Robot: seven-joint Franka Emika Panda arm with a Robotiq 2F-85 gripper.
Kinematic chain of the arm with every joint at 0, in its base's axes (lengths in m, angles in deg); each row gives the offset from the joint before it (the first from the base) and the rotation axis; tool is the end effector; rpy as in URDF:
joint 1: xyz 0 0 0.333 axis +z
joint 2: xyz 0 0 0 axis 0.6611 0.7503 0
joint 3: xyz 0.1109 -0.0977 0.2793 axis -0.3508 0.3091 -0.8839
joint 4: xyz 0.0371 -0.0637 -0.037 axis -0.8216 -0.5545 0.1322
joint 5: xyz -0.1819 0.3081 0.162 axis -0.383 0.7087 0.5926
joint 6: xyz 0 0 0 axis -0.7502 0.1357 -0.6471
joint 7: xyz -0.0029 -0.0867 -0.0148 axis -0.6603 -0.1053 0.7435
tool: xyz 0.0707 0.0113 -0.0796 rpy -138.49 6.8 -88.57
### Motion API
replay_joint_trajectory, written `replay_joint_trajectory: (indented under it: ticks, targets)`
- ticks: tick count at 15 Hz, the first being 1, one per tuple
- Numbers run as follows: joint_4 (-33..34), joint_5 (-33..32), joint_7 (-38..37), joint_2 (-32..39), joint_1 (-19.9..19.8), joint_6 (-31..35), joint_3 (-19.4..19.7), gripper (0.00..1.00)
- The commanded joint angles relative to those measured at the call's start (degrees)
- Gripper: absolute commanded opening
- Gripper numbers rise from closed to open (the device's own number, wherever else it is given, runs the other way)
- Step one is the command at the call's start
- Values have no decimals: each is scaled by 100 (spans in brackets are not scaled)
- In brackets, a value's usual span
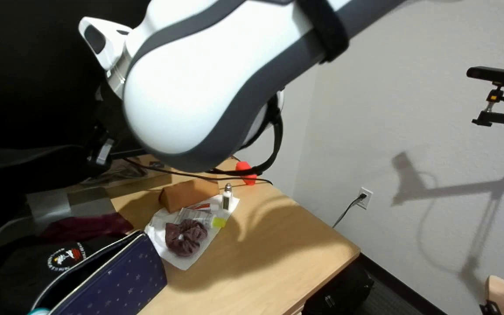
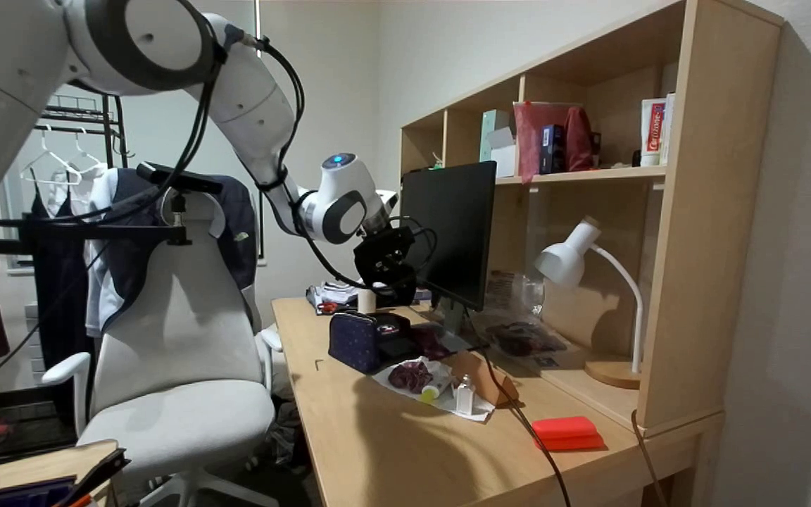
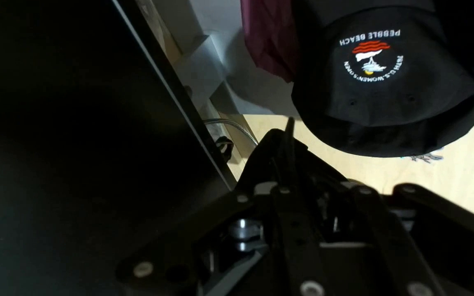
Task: Move the black cap to the left side of the desk
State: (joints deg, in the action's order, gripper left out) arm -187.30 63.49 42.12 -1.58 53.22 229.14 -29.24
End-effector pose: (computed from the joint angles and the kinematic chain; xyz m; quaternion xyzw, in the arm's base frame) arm 0.6323 0.2686 0.3664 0.7709 0.5102 0.3802 0.0292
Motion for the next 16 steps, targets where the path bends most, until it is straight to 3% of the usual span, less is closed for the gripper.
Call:
replay_joint_trajectory:
  ticks: [1,5,10,11,13,16]
  targets:
    - [546,18,646,648,-595,223,-851,9]
    - [745,-169,1359,1163,-1223,127,-1721,10]
    - [648,-642,2041,1427,-1395,140,-1900,9]
    - [639,-706,2063,1440,-1354,166,-1837,35]
    - [610,-781,2038,1389,-1315,110,-1728,40]
    - [497,-750,1791,1121,-1155,-13,-1409,60]
